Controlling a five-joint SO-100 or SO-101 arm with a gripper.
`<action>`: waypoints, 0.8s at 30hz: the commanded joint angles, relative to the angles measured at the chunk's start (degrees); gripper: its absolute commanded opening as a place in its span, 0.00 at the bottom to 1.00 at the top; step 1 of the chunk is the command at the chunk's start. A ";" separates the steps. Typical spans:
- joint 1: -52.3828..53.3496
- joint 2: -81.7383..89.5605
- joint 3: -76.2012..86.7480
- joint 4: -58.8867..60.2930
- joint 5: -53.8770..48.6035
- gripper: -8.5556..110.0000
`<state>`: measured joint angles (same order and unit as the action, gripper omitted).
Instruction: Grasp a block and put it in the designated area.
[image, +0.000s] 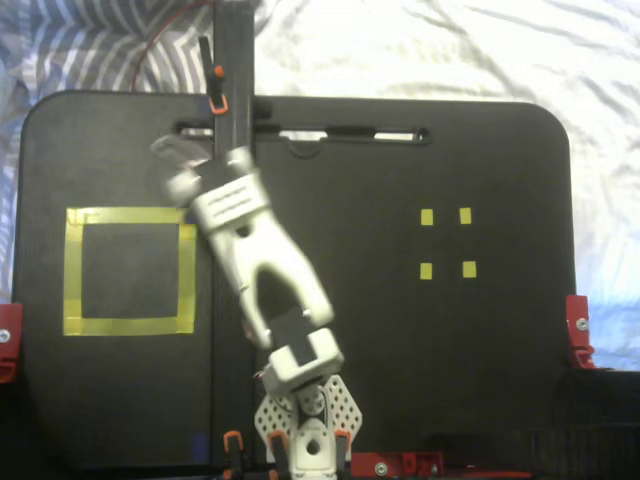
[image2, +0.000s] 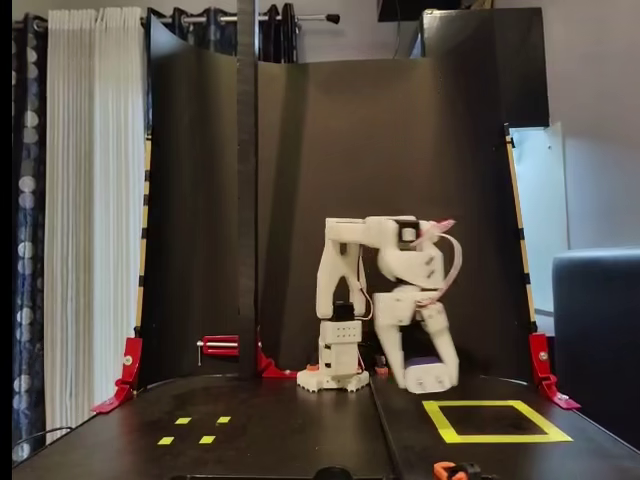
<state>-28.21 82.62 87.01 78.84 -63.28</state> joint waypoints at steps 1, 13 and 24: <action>-3.34 3.43 0.26 0.26 2.46 0.26; -16.00 3.43 3.60 -0.53 11.87 0.26; -18.28 1.05 5.01 -3.52 13.80 0.26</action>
<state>-46.58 82.62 92.29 76.03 -49.92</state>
